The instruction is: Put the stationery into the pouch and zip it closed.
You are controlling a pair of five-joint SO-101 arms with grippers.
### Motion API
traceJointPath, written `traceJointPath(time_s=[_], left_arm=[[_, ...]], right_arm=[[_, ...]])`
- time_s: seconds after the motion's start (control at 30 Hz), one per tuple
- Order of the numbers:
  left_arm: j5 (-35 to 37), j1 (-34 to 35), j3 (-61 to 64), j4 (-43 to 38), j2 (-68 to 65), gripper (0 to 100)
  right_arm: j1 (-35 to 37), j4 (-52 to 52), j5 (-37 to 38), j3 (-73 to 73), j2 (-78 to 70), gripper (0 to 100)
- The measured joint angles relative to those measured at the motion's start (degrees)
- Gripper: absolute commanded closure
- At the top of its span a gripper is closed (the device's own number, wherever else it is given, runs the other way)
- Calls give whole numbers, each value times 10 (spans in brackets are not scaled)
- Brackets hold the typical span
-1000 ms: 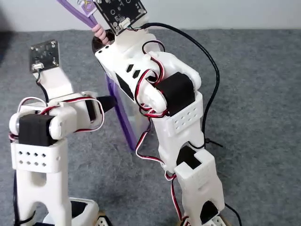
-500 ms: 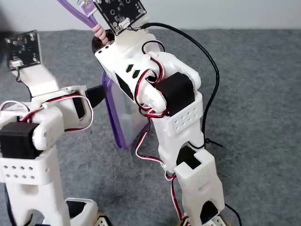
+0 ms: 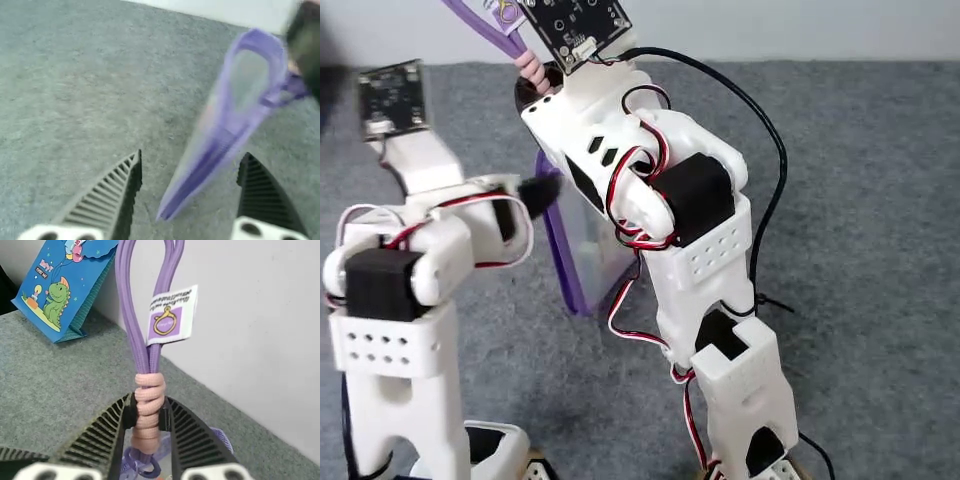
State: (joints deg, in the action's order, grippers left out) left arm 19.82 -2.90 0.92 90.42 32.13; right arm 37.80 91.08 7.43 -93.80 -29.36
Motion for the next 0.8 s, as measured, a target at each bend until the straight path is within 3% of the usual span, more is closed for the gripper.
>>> traceJointPath(time_s=[0.27, 0.8], left_arm=[[0, -12, 0, -5, 0, 699], [2, -21, 114, -127, 0, 732]], right_arm=[[0, 0, 0, 0, 0, 991], [0, 0, 0, 0, 0, 991]])
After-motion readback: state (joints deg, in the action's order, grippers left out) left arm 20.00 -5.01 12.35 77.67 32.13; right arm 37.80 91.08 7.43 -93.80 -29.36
